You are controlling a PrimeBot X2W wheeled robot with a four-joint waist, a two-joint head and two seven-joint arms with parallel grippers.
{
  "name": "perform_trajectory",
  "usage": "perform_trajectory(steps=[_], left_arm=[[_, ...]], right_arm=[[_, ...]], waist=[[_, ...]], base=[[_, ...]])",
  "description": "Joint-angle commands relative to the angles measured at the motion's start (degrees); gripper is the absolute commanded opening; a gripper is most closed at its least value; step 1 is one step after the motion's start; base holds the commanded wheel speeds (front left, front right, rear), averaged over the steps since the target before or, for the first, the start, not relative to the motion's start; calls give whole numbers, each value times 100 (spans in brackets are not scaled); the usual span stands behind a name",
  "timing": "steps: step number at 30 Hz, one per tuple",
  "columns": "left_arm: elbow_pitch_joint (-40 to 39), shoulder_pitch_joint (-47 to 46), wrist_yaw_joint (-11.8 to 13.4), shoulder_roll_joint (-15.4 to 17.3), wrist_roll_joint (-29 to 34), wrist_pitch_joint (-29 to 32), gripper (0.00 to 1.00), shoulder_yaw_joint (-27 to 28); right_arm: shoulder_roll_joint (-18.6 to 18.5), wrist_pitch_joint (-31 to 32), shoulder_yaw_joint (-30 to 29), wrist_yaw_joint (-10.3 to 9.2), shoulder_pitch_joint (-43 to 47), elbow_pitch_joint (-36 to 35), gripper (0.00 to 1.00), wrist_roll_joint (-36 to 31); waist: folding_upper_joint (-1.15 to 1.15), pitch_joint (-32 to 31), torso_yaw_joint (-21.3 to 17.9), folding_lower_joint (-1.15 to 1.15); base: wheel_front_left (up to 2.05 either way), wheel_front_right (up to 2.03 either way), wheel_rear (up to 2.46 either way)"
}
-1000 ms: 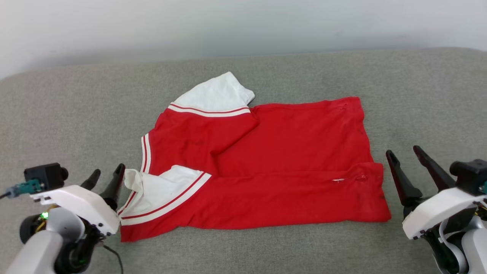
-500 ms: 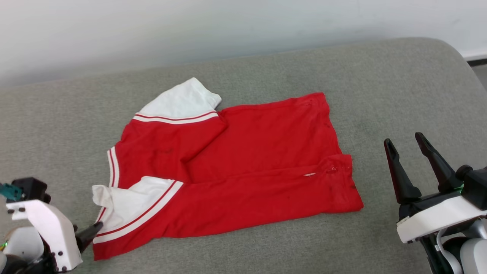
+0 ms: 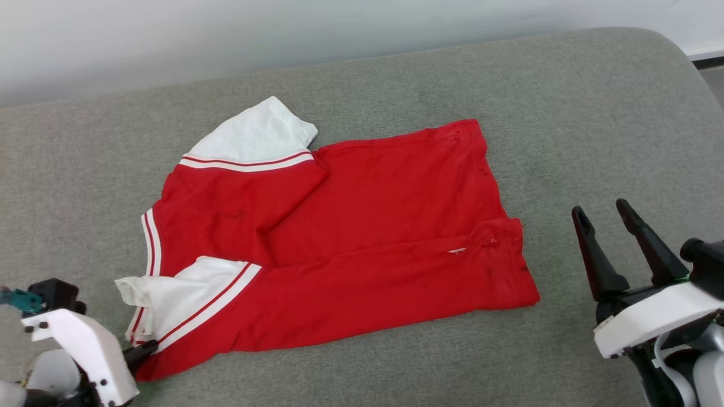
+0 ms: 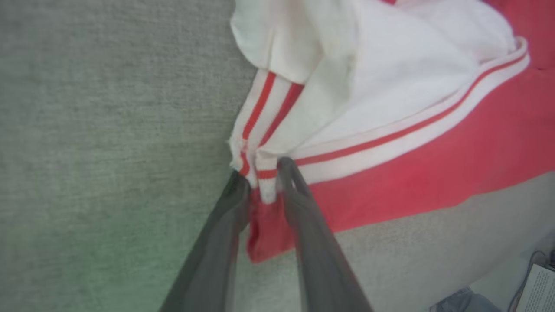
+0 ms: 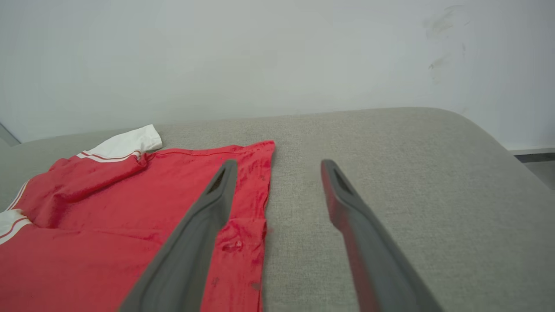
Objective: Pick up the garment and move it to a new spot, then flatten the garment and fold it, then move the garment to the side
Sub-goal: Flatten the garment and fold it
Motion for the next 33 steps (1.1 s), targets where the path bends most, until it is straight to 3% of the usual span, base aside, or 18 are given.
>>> perform_trajectory(steps=[1, 5, 11, 16, 25, 27, 28, 33], left_arm=[[120, 113, -54, -348, -36, -1, 0, -246], [20, -57, -125, -334, 159, -321, 0, -151], [-463, -325, -60, -317, 521, -736, 0, -84], [-942, -518, 20, -363, 809, -894, 0, -160], [-1337, -694, 157, -531, 1105, -1002, 0, -358], [-1334, -679, 186, -555, 1125, -1036, 0, -363], [-1329, -675, 206, -576, 1139, -1048, 0, -367], [-1236, -550, 214, -724, 1094, -1163, 0, -410]], right_arm=[[-116, 170, -7, -4, -58, 26, 100, 121], [-373, 992, -65, -4, -100, 146, 100, 527], [-786, 3123, -183, -4, -190, 322, 100, 987], [-814, 4589, -278, -4, -293, 254, 100, 1179], [-405, 5317, -151, -4, -464, 861, 100, 1212], [-331, 5342, -107, -3, -467, 994, 27, 1270], [-306, 5351, -93, -3, -472, 1045, 0, 1325], [-423, 5186, 0, -3, -562, 1011, 0, 1426]], waist=[[0, -39, 77, 1], [0, -92, 277, 1], [0, -64, 645, 1], [0, 138, 937, 1], [0, 415, 1208, 1], [0, 428, 1223, 1], [0, 429, 1226, 1], [0, 333, 1171, 1]], base=[[0, 0, 0], [0, 0, 0], [0, 0, 0], [0, 0, 0], [0, 0, 0], [0, 0, 0], [0, 0, 0], [0, 0, 0]])
